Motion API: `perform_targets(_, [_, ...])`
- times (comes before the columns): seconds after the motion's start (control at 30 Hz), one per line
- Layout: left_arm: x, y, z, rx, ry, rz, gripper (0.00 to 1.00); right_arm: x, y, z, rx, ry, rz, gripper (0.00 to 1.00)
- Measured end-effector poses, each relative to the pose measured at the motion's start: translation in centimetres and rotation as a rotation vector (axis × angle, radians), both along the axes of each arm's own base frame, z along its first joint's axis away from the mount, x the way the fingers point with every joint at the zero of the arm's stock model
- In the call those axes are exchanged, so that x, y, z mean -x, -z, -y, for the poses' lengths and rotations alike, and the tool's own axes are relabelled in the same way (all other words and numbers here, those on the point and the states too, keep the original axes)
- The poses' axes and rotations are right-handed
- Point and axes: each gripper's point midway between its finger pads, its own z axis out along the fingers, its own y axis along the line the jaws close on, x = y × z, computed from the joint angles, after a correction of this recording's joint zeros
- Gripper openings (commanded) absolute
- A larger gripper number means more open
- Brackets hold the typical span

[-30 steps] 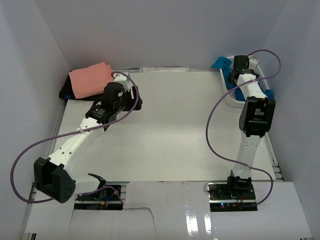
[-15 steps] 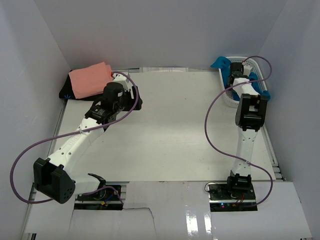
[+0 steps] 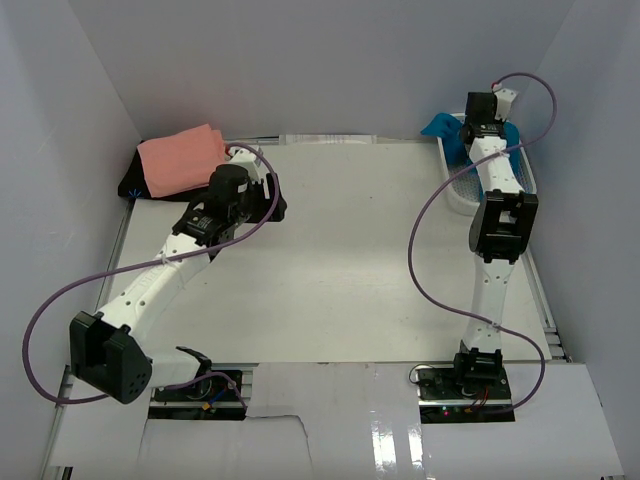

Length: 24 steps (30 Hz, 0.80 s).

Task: Fold and stack the t-shirts
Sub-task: Grab crumpled tshirt from bin with the right arm, then move the tshirt to the center of the board

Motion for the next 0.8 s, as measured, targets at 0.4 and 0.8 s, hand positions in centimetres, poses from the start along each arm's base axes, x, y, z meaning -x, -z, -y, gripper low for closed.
perform_targets(0.4, [-0.3,1.0,0.0,-0.018,-0.004,-0.021,0.81,12.9,-30.1,-16.7,-0.287,-0.519,0.518,0.09])
perform_targets(0.8, [-1.0,1.4,-1.7,-0.068,-0.094,-0.014,0.82,30.2,-21.8,-26.1,-0.621,-1.022,0.156,0.9])
